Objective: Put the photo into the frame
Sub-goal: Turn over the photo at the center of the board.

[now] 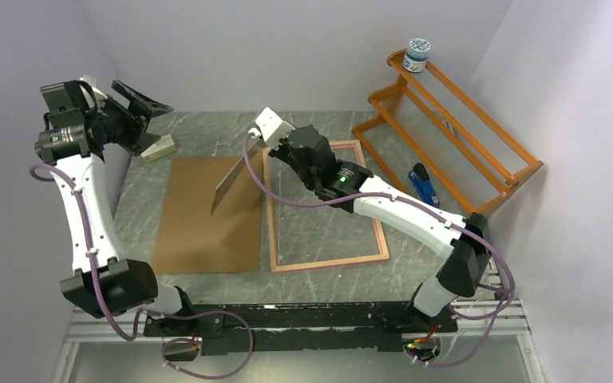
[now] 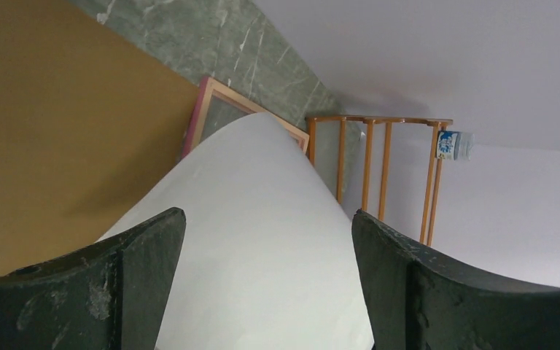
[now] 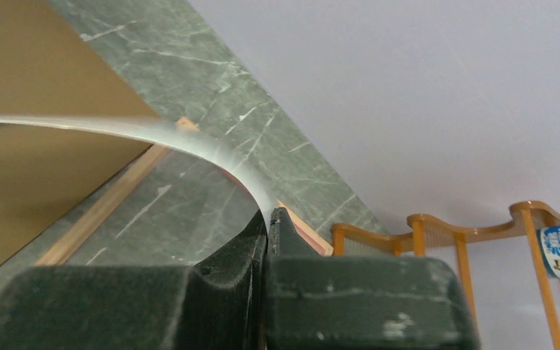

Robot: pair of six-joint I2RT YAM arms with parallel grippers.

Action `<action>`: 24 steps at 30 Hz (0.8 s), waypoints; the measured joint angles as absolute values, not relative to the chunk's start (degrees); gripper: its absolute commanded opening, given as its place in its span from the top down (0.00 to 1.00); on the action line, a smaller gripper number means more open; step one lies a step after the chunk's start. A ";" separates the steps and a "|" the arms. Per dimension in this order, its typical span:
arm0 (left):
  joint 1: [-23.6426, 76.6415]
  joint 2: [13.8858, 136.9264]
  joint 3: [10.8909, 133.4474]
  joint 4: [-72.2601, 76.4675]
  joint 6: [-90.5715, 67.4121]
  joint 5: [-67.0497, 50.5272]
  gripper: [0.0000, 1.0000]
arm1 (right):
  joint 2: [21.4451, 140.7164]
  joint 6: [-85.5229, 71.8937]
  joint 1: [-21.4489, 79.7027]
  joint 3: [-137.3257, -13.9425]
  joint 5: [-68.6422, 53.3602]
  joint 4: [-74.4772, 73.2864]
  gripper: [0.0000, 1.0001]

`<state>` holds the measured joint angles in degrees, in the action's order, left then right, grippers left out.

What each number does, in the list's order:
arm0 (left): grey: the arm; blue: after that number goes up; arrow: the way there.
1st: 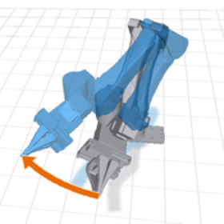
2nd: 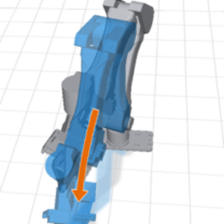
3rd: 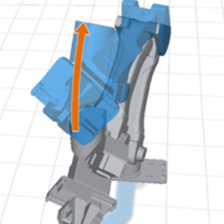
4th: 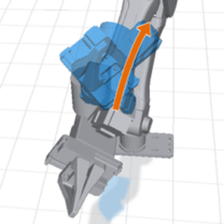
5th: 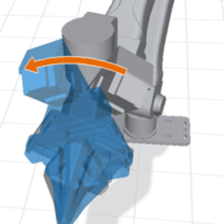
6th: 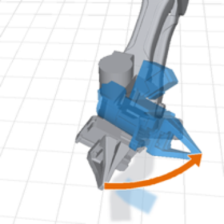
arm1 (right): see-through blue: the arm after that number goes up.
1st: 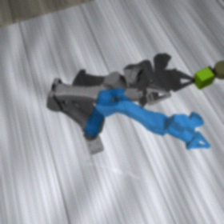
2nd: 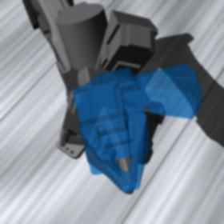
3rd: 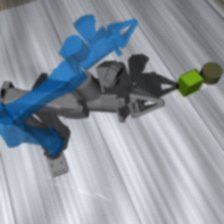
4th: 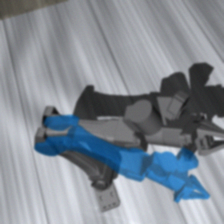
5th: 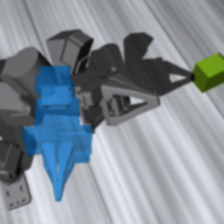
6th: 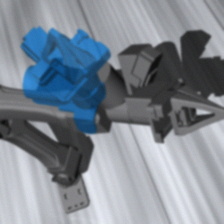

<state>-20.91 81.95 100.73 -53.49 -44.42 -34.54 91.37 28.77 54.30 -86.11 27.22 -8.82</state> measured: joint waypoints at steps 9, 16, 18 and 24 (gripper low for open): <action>-21.30 71.70 82.13 -49.98 -55.11 -36.82 0.10 | 95.00 29.21 54.30 -93.43 35.14 -7.64 1.00; -21.30 71.64 72.01 -48.75 -63.22 -40.10 0.08 | 97.12 32.12 54.13 -95.66 39.29 -6.00 1.00; -21.30 71.64 71.61 -48.66 -64.71 -40.84 0.08 | 97.38 32.45 54.04 -95.66 39.66 -6.02 1.00; -21.30 71.29 63.20 -40.38 -74.48 -45.76 0.07 | 97.43 32.47 53.69 -95.61 39.38 -6.09 1.00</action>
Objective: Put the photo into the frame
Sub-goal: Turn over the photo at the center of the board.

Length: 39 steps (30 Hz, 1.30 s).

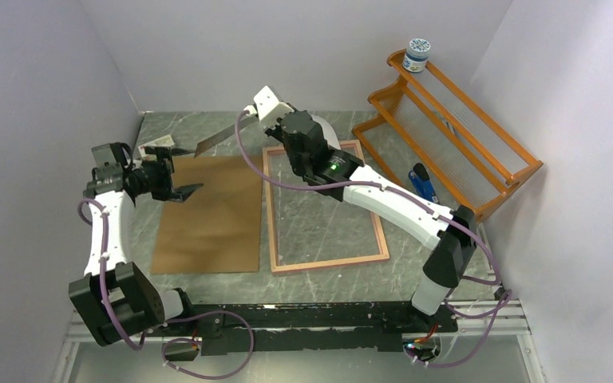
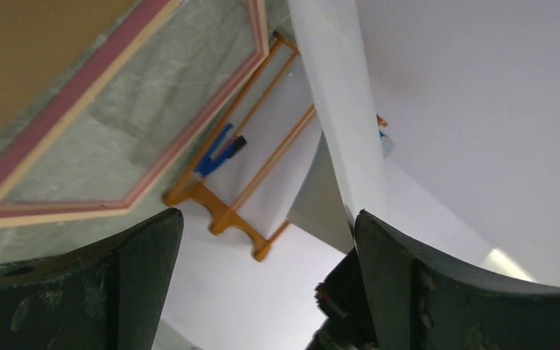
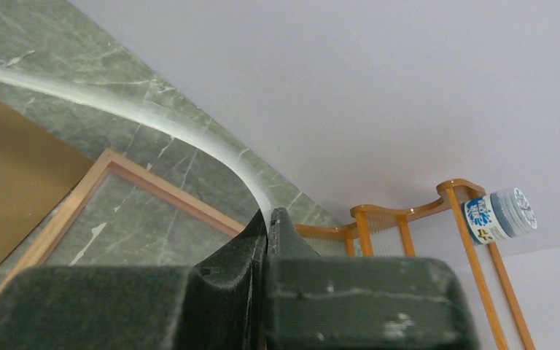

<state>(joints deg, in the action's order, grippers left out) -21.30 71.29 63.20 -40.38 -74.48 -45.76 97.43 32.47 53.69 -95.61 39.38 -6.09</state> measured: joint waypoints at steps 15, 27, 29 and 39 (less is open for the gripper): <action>-21.06 71.79 51.46 -13.06 -101.86 -48.27 0.24 | 95.46 30.37 54.06 -91.85 34.37 -7.57 1.00; -20.18 72.93 51.96 -8.64 -105.43 -48.45 0.92 | 93.56 29.58 54.11 -89.21 32.27 -7.51 1.00; -20.16 72.99 51.99 -8.29 -105.36 -48.42 0.97 | 92.60 29.58 54.11 -88.03 31.73 -7.53 1.00; -20.05 77.73 57.74 -7.09 -102.94 -48.66 0.97 | 87.48 29.34 54.17 -83.07 27.92 -6.85 0.20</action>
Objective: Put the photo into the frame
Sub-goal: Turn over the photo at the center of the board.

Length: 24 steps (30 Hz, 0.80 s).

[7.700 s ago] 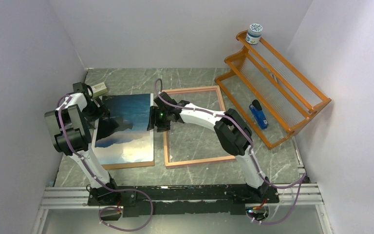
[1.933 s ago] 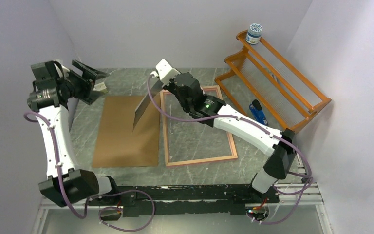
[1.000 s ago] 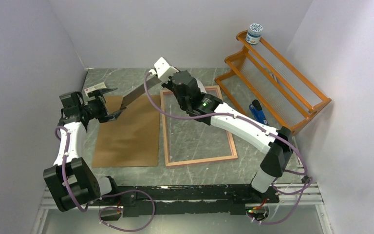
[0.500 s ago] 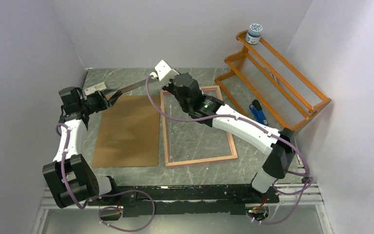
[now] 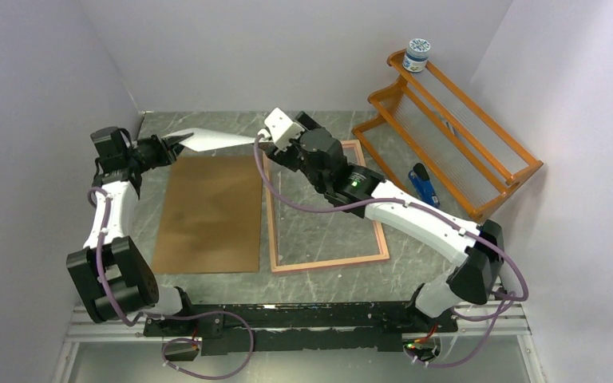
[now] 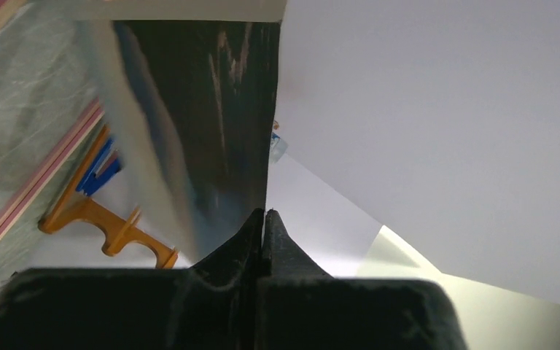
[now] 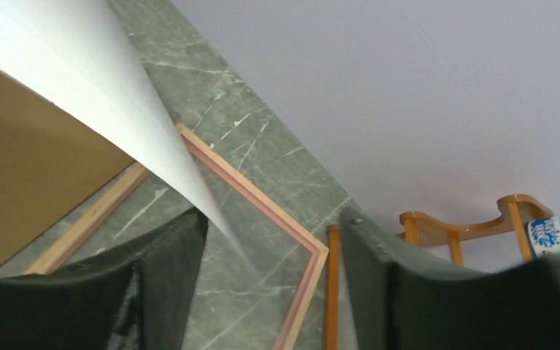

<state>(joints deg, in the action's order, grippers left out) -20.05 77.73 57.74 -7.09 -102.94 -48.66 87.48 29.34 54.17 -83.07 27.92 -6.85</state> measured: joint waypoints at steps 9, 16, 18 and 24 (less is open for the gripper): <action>-20.05 85.86 70.02 -1.17 -99.81 -48.58 0.97 | 83.70 24.43 54.17 -79.57 22.90 -7.92 0.02; -20.05 91.20 79.44 1.34 -95.09 -48.66 0.97 | 79.42 14.52 54.13 -74.83 17.98 -10.70 0.01; -20.05 92.23 81.97 1.61 -93.43 -48.77 0.97 | 77.60 10.44 53.78 -73.47 15.99 -10.76 0.01; -20.05 94.50 86.39 3.60 -91.18 -49.15 0.97 | 74.39 -9.98 45.12 -73.60 2.61 -10.92 0.01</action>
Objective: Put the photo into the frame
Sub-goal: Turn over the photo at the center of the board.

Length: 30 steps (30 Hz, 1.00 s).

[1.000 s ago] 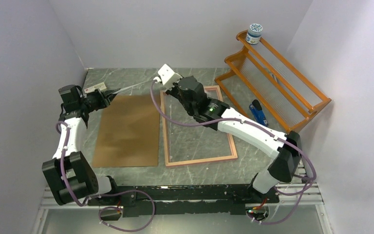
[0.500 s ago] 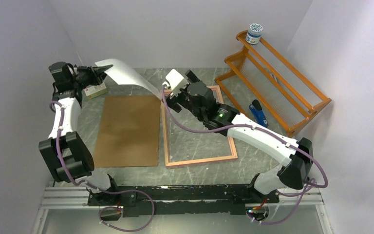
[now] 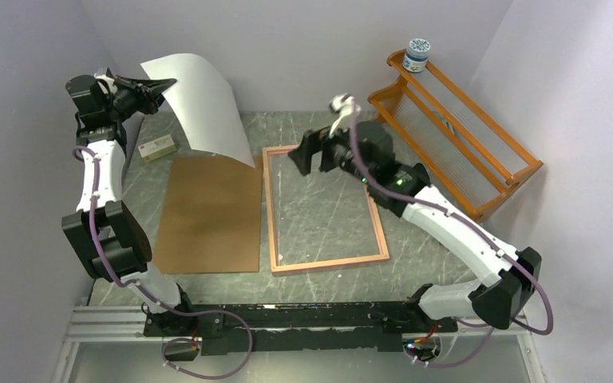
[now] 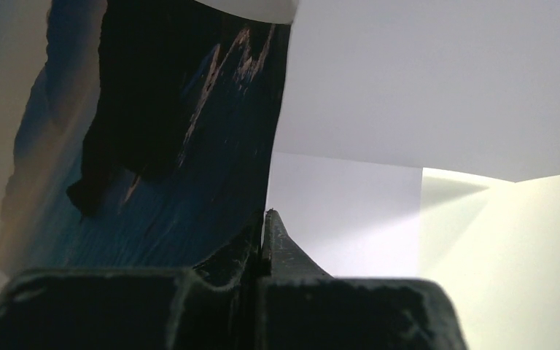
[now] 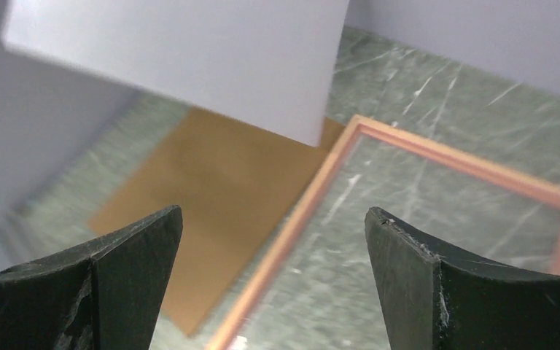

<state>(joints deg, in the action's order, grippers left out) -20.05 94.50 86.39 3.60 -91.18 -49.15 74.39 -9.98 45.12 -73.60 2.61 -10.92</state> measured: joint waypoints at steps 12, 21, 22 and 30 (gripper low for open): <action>-19.49 97.73 88.09 6.83 -95.15 -45.54 0.98 | 83.94 -66.17 31.59 -77.36 -13.78 -5.30 0.01; -14.11 90.72 87.24 -2.15 -100.95 -29.78 0.97 | 95.46 -93.97 35.75 -75.81 -20.27 6.28 0.01; -13.56 89.65 86.89 -2.76 -101.47 -28.32 0.97 | 95.83 -96.01 36.16 -75.81 -20.36 6.98 0.01; -11.38 82.89 86.48 -5.34 -103.13 -19.70 0.97 | 98.74 -111.55 38.48 -79.09 -20.64 10.92 0.01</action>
